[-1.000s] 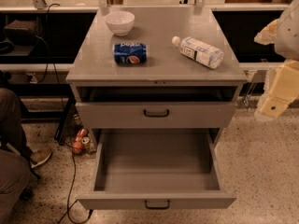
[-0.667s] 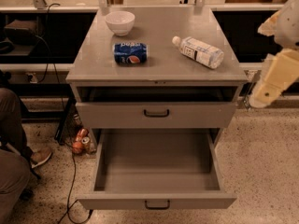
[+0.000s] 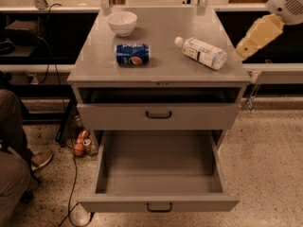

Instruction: Place blue plastic bottle into middle drawer

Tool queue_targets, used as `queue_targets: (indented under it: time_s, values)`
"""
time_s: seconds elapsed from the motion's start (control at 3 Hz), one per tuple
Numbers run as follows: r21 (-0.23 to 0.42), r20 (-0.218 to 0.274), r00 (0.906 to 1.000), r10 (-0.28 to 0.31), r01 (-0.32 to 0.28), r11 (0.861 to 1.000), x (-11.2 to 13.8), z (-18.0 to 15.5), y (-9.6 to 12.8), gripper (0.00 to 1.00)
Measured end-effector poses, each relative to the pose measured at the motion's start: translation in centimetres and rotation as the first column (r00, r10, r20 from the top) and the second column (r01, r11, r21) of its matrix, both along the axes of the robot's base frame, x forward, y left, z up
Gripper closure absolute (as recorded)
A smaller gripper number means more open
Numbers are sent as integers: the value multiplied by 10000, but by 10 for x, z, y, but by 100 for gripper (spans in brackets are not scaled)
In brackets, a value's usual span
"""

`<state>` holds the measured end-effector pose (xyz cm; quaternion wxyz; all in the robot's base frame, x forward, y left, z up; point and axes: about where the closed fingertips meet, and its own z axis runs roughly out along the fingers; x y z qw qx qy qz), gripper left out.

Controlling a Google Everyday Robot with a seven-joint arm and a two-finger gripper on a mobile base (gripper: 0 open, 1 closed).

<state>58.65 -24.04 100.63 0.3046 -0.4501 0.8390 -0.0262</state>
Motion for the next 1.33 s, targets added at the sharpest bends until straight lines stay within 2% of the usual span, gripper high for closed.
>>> queue_targets:
  time_s: [0.33, 0.67, 1.33]
  values:
    - [670, -208, 9971, -731, 743, 9950, 43, -13, 10, 0]
    - [682, -788, 9902, -1156, 1210, 9903, 89, -47, 25, 0]
    - [52, -1540, 9728, -1730, 1758, 9844, 142, -103, 38, 0]
